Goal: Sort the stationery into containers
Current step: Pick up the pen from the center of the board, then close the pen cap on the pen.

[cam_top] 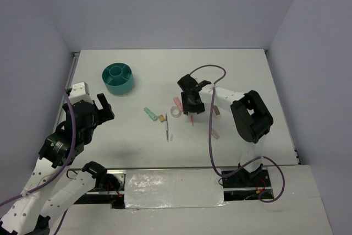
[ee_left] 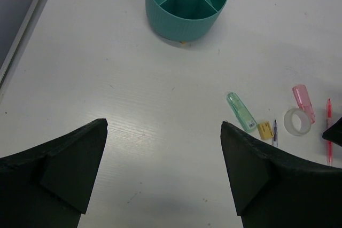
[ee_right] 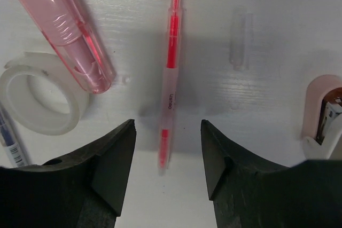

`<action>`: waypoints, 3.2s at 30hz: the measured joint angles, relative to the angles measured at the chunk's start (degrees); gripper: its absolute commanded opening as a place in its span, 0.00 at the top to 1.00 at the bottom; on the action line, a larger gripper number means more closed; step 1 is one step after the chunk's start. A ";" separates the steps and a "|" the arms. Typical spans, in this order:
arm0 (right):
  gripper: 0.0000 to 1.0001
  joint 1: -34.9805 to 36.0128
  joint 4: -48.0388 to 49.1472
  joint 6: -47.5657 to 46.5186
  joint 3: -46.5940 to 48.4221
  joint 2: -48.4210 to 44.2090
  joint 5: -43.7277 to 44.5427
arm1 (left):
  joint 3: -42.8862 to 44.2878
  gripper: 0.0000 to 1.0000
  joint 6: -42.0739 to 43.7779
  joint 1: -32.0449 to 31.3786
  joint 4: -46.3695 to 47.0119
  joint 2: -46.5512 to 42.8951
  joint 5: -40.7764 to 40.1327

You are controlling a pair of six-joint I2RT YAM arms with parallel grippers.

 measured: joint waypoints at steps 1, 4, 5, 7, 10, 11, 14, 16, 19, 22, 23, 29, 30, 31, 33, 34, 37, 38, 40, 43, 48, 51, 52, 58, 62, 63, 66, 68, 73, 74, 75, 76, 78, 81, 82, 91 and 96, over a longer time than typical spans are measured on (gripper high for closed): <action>0.41 0.04 0.26 0.00 0.13 0.76 0.02 | -0.02 0.01 0.00 0.00 0.00 0.00 0.02; 0.44 0.09 0.35 -0.17 0.92 2.80 0.00 | -0.13 0.01 0.02 0.00 0.00 0.00 0.13; 0.48 0.09 0.39 -0.26 1.38 3.48 -0.02 | -0.15 0.01 0.02 0.00 0.00 0.00 0.17; 0.53 0.07 0.76 -0.44 2.51 4.44 -0.33 | -0.15 0.01 0.02 0.00 0.02 -0.02 0.33; 0.63 0.07 0.98 -0.46 3.41 5.25 -0.66 | -0.15 0.01 0.02 0.00 0.02 -0.02 0.39; 0.68 0.04 1.01 -0.42 3.39 5.25 -0.70 | -0.15 0.01 0.02 0.00 0.02 -0.02 0.44; 0.93 0.00 1.64 -0.39 2.82 5.14 -0.44 | -0.15 0.01 0.02 0.00 0.02 -0.02 0.55; 1.00 -0.07 2.36 -0.07 1.88 4.55 -0.13 | -0.15 0.01 0.04 0.00 0.02 -0.02 0.55; 1.00 -0.09 4.00 0.74 0.24 3.48 0.07 | -0.15 0.01 0.04 0.00 0.02 -0.02 0.61; 1.00 -0.09 5.75 1.62 -1.66 2.01 0.22 | -0.15 0.01 0.07 0.00 0.04 0.00 0.81; 1.00 -0.09 6.23 1.90 -2.36 1.44 0.11 | -0.15 0.01 0.20 0.00 0.07 0.02 0.92; 1.00 0.20 3.19 3.67 -7.85 -11.39 0.00 | 0.68 0.01 0.09 0.00 -0.17 4.11 6.36; 1.00 0.26 2.86 3.72 -7.87 -15.06 0.20 | 1.36 0.01 -0.55 -0.28 0.02 6.01 8.24; 1.00 0.35 2.80 3.69 -7.80 -19.15 0.42 | 2.03 0.01 -1.27 -1.09 0.28 8.20 9.84; 1.00 0.63 2.03 3.69 -7.76 -26.49 1.01 | 3.17 0.01 -3.80 -6.27 1.42 12.85 10.54; 1.00 0.79 1.29 3.67 -7.76 -29.94 1.31 | 3.67 0.02 -4.74 -9.31 2.01 14.84 10.49; 1.00 0.98 -1.27 3.45 -8.28 -38.69 2.32 | 5.27 0.09 -8.31 -21.73 4.76 24.28 9.42; 1.00 1.01 -2.45 3.41 -8.72 -41.20 2.71 | 5.68 0.14 -9.03 -25.70 6.43 27.56 9.42; 1.00 1.05 -5.16 3.28 -9.81 -45.86 3.19 | 6.93 0.17 -10.45 -31.56 8.41 33.97 9.27; 1.00 1.14 -9.73 3.28 -11.13 -52.28 4.15 | 9.44 0.27 -11.78 -36.48 10.62 42.47 9.16; 1.00 1.16 -15.58 3.10 -11.26 -58.84 6.40 | 11.69 0.36 -12.98 -38.05 14.16 52.15 9.14; 1.00 1.16 -17.77 2.78 -11.26 -59.71 7.23 | 12.11 0.36 -13.33 -38.05 14.36 55.52 8.50; 1.00 1.16 -18.18 2.60 -11.28 -59.69 7.41 | 12.31 0.36 -13.57 -38.05 14.38 56.52 8.20; 1.00 1.16 -18.62 1.57 -11.67 -58.18 7.72 | 12.52 0.41 -13.88 -37.51 14.64 60.70 7.30; 1.00 1.16 -18.62 1.03 -12.59 -57.40 7.69 | 12.28 0.41 -13.75 -36.41 15.63 61.40 7.30; 1.00 1.16 -18.51 0.87 -12.87 -57.27 7.69 | 12.22 0.41 -13.75 -35.98 15.72 61.40 7.32; 1.00 1.16 -18.51 0.63 -13.60 -57.07 7.69 | 11.74 0.41 -13.73 -34.84 16.92 61.57 7.30; 1.00 1.16 -18.45 0.44 -13.90 -57.05 7.65 | 11.56 0.41 -13.75 -34.38 17.44 62.25 7.30; 1.00 1.16 -18.29 -0.04 -14.21 -56.48 7.50 | 11.34 0.42 -13.79 -34.34 18.01 64.85 7.30; 1.00 1.16 -18.27 -0.20 -14.29 -56.39 7.50 | 11.30 0.42 -13.84 -34.34 18.01 65.24 7.32; 1.00 1.16 -18.27 -0.24 -14.29 -56.28 7.48 | 11.26 0.42 -13.90 -34.34 18.03 65.59 7.30; 1.00 1.16 -18.21 -0.33 -14.29 -56.22 7.48 | 11.13 0.42 -13.97 -34.34 18.08 65.83 7.30; 1.00 1.16 -18.18 -0.44 -14.32 -56.11 7.48 | 10.69 0.45 -14.05 -34.34 18.08 65.90 7.32; 1.00 1.16 -18.18 -0.48 -14.32 -55.74 7.50 | 10.14 0.45 -14.08 -34.34 18.23 65.90 7.32; 1.00 1.16 -18.18 -0.52 -14.32 -55.67 7.50 | 9.97 0.45 -14.08 -34.34 18.32 65.90 7.32; 1.00 1.16 -18.12 -0.68 -15.06 -55.39 7.48 | 9.22 0.45 -14.08 -34.34 18.84 65.90 7.37; 1.00 1.16 -18.10 -0.85 -15.08 -54.77 7.48 | 9.11 0.45 -14.10 -34.49 19.26 65.90 7.37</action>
